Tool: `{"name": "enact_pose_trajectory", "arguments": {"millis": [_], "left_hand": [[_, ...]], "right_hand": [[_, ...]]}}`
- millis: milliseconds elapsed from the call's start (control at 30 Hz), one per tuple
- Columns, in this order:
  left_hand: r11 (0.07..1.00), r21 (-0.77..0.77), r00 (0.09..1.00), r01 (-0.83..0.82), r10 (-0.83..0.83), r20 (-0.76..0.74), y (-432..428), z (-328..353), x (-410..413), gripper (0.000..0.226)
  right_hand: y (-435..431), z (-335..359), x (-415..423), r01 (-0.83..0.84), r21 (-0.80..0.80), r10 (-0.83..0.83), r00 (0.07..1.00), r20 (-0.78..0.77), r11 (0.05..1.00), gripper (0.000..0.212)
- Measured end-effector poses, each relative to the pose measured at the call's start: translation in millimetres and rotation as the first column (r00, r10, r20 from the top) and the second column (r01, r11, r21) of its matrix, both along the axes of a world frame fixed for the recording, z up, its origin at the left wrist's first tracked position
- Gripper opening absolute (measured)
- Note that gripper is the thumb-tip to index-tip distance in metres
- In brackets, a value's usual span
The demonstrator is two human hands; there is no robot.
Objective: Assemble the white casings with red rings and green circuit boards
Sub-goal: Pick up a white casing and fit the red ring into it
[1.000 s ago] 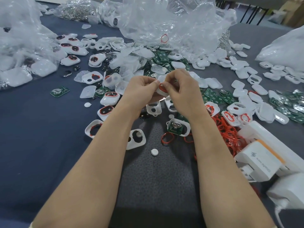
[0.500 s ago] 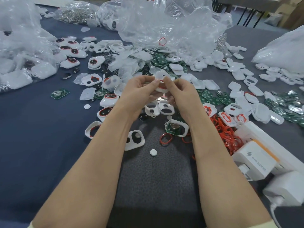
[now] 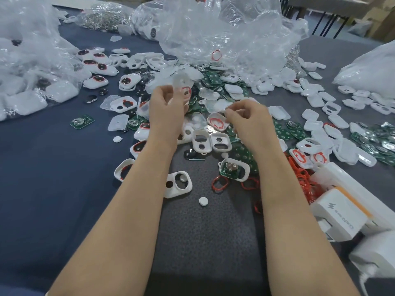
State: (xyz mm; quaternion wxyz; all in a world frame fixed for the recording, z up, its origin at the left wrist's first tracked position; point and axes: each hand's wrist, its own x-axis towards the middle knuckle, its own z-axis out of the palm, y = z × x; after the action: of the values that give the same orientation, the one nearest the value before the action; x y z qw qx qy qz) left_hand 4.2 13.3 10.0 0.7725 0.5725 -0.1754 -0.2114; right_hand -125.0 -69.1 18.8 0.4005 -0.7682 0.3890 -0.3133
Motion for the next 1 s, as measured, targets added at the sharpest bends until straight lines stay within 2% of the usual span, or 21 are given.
{"name": "enact_pose_trajectory", "arguments": {"millis": [100,233,300,333,400,467,500,567,633,667,733,800,867,1000], "left_hand": [[0.986,-0.165,0.965,0.003,-0.046,-0.258,4,6,8,0.005],[0.948,-0.316,0.888,0.030,-0.171,-0.427,12,15,9,0.008],[0.949,-0.316,0.865,-0.016,-0.145,-0.480,14,16,10,0.011],[0.951,-0.304,0.859,-0.047,-0.117,-0.498,14,15,11,0.012],[0.952,-0.285,0.851,-0.109,-0.059,-0.521,15,14,13,0.012],[0.948,-0.273,0.846,-0.166,-0.005,-0.533,17,14,15,0.016],[0.945,-0.267,0.843,-0.188,0.016,-0.538,17,14,16,0.020],[0.930,-0.283,0.825,-0.234,0.036,-0.564,17,14,18,0.022],[0.921,-0.294,0.827,-0.256,0.052,-0.559,15,13,20,0.012],[0.922,-0.295,0.840,-0.249,0.054,-0.540,14,13,20,0.005],[0.920,-0.312,0.856,-0.237,0.046,-0.515,13,12,19,0.014],[0.912,-0.326,0.842,-0.249,0.038,-0.538,14,13,19,0.020],[0.897,-0.351,0.816,-0.268,0.018,-0.578,17,14,20,0.003],[0.887,-0.361,0.788,-0.288,0.005,-0.616,20,14,22,0.012]], "right_hand": [[8,8,-4,-0.169,-0.029,0.162,0.970,-0.183,0.985,0.008],[22,11,2,-0.424,-0.027,0.379,0.834,-0.402,0.905,0.009],[26,5,9,-0.481,-0.054,0.394,0.774,-0.496,0.875,0.018],[25,1,11,-0.463,-0.098,0.350,0.775,-0.526,0.881,0.020],[19,-2,12,-0.318,-0.210,0.170,0.836,-0.522,0.924,0.016],[11,-3,8,-0.115,-0.276,-0.024,0.890,-0.455,0.954,0.021],[9,-3,7,-0.044,-0.295,-0.085,0.907,-0.412,0.955,0.023],[11,-3,9,-0.006,-0.324,-0.097,0.949,-0.299,0.946,0.020],[19,-3,17,-0.085,-0.334,-0.001,0.969,-0.249,0.939,0.016],[23,-4,21,-0.149,-0.333,0.056,0.960,-0.274,0.931,0.018],[28,-8,27,-0.254,-0.330,0.127,0.925,-0.359,0.909,0.027],[29,-10,29,-0.292,-0.322,0.155,0.908,-0.389,0.901,0.031],[30,-11,31,-0.323,-0.319,0.183,0.899,-0.399,0.891,0.034],[36,-14,40,-0.463,-0.325,0.215,0.788,-0.577,0.824,0.044]]}}
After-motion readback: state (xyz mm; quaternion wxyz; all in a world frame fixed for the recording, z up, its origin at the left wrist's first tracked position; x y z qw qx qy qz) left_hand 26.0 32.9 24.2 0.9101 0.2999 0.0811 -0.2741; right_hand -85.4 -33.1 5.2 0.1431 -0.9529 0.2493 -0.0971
